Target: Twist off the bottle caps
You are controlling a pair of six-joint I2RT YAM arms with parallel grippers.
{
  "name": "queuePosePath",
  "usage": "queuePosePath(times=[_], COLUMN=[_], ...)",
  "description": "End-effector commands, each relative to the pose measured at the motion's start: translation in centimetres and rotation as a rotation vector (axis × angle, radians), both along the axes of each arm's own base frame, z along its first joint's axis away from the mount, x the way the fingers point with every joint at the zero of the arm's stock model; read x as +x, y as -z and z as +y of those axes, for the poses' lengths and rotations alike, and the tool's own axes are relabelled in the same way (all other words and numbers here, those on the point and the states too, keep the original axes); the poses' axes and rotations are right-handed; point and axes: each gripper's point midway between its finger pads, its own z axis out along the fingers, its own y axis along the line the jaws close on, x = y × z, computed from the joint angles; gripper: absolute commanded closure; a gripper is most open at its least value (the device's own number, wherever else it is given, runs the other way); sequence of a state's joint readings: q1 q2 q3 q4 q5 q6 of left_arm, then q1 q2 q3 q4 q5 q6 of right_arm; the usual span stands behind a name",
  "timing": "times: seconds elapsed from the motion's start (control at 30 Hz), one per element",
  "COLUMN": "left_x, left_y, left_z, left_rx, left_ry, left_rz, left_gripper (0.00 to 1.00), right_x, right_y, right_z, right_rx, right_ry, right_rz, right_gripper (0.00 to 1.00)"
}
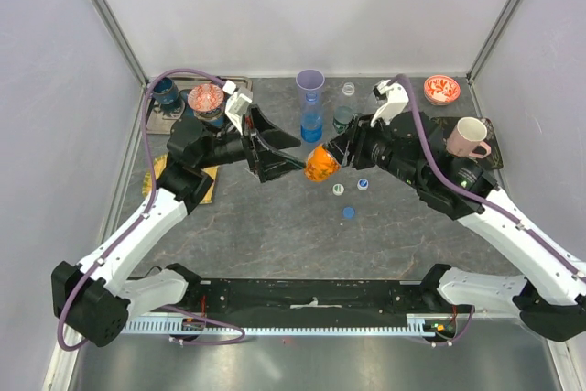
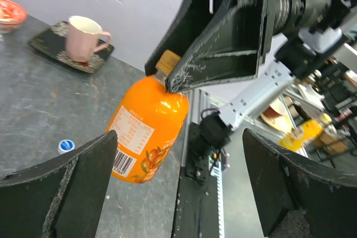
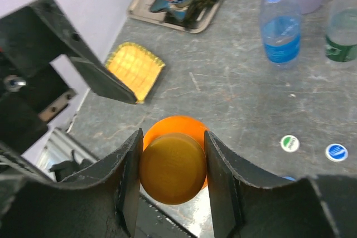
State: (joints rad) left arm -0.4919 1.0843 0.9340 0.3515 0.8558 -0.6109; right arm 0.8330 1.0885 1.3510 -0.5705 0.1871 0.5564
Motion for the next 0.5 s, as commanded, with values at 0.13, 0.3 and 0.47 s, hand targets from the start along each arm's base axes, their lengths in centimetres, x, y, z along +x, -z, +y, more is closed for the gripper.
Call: queuePosePath(times=[0.13,0.3,0.47], left_x=[-3.7,-3.7,-3.9], left_y=[-1.3,-0.8,-0.4], left_z=[0.1,0.0,-0.1], left_rx=[0.021,0.032,0.038], left_ry=[0.222,0.224,0.224], left_rz=[-0.140,-0.146,-0.159], left_gripper=[0.00,0.00,0.01], right_x=[-4.2,-4.9,-4.8], right_y=[-6.1,-7.0,-7.2], right_z=[4.0,6.0,7.2], right_rx=[0.166,0.205,0.234], right_ry=[-0.332,-0.446,-0.482], right_rz=[-0.013,-0.011,-0.002], right_gripper=[1.00,1.00,1.00])
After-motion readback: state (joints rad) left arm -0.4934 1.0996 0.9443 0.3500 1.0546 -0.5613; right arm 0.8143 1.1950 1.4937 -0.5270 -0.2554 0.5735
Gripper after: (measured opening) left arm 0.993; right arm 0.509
